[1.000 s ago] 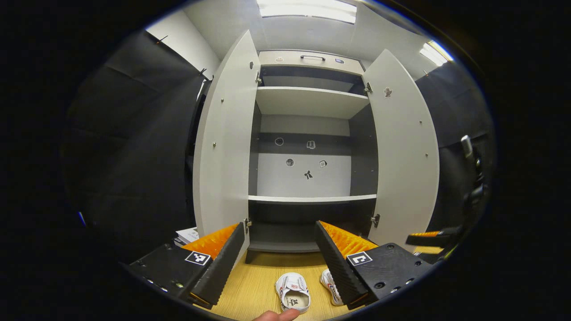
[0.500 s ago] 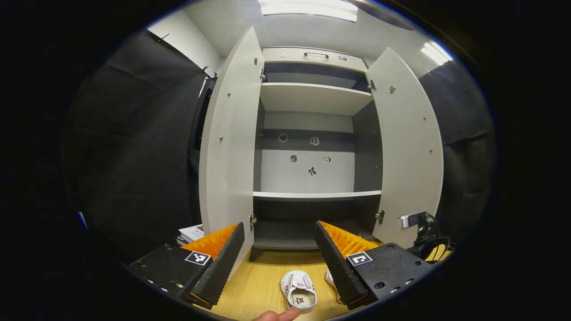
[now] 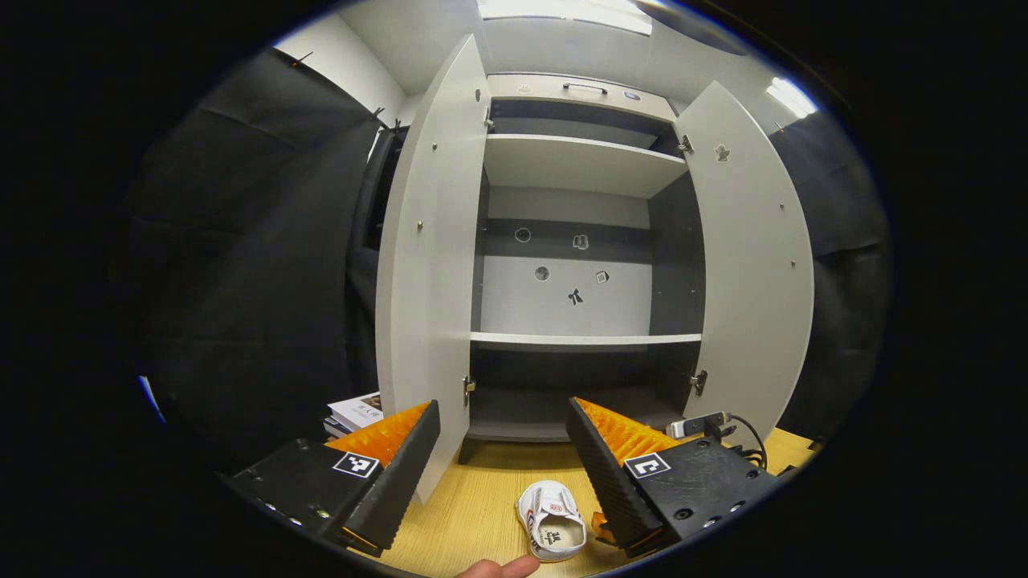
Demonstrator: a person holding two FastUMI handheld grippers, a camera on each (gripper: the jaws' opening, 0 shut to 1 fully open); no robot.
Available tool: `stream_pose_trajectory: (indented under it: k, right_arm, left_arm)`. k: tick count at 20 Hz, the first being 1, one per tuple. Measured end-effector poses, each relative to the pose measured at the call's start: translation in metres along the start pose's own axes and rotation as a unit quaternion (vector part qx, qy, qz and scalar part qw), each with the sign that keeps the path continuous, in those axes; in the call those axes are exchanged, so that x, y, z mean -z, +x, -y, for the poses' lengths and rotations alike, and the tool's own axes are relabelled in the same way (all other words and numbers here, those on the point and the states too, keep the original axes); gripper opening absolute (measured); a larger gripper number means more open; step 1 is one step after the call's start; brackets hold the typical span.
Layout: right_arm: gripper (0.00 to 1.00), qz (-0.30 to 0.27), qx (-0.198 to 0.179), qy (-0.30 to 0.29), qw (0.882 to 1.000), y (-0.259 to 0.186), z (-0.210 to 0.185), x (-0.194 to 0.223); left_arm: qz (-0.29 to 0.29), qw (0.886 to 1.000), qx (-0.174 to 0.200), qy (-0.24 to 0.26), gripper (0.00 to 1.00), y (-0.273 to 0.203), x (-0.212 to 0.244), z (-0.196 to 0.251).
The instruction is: Grab one shoe with the right hand and put it into the shoe cabinet, grab the other shoe with the left hand and put it into the shoe cabinet; then close the right door with the right hand and the left door with the left hand.
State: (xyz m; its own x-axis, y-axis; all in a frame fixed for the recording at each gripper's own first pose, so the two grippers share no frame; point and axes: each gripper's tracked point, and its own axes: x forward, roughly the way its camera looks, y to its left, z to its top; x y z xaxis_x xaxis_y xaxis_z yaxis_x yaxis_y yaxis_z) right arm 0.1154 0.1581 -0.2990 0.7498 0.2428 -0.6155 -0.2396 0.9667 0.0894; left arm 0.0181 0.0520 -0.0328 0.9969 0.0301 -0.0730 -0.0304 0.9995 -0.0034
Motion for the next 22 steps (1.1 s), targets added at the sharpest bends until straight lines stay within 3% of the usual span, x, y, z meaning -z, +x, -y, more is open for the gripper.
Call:
stream_pose_trajectory:
  k: [1,3,5,6,8,9,10,11,14,18,22]
  right_arm:
    - [0.74,-0.002,0.0,0.0,1.0,0.005,-0.001,0.001]
    - [0.75,-0.006,0.006,-0.003,1.0,0.014,-0.001,0.001]
    - [0.68,-0.003,0.021,-0.015,1.0,0.021,0.005,0.0]
    - [0.55,-0.001,0.022,-0.021,1.0,0.022,0.007,-0.001]
    - [0.53,0.004,0.033,-0.033,0.999,0.024,0.015,-0.001]
    - [0.47,0.006,0.038,-0.038,0.999,0.024,0.019,-0.001]
    - [0.16,0.007,0.043,-0.038,0.998,0.023,0.023,-0.002]
    - [0.18,0.008,0.044,-0.036,0.998,0.025,0.025,-0.001]
    - [0.04,0.02,0.039,-0.035,0.998,0.023,0.028,-0.004]
    - [0.04,0.05,0.041,-0.077,0.995,0.005,0.035,-0.018]
    - [0.04,0.061,0.038,-0.081,0.994,-0.022,0.039,-0.026]
  left_arm:
    - [-0.002,1.0,-0.002,0.0,0.95,0.001,0.002,-0.002]
    - [-0.007,1.0,-0.006,0.001,0.95,0.003,0.005,-0.007]
    - [-0.011,1.0,-0.009,0.0,0.95,0.004,0.008,-0.01]
    - [-0.013,1.0,-0.009,-0.001,0.95,0.005,0.009,-0.011]
    - [-0.013,1.0,-0.011,-0.003,0.95,0.004,0.01,-0.013]
    - [-0.013,1.0,-0.012,-0.004,0.95,0.004,0.011,-0.014]
    - [-0.014,1.0,-0.012,-0.005,0.95,0.005,0.012,-0.014]
    - [-0.015,1.0,-0.013,-0.006,0.95,0.006,0.013,-0.015]
    - [-0.015,1.0,-0.015,-0.009,0.95,0.007,0.014,-0.015]
    - [-0.015,1.0,-0.014,-0.009,0.95,0.006,0.015,-0.013]
    - [-0.011,1.0,-0.006,-0.009,0.95,0.006,0.015,-0.006]
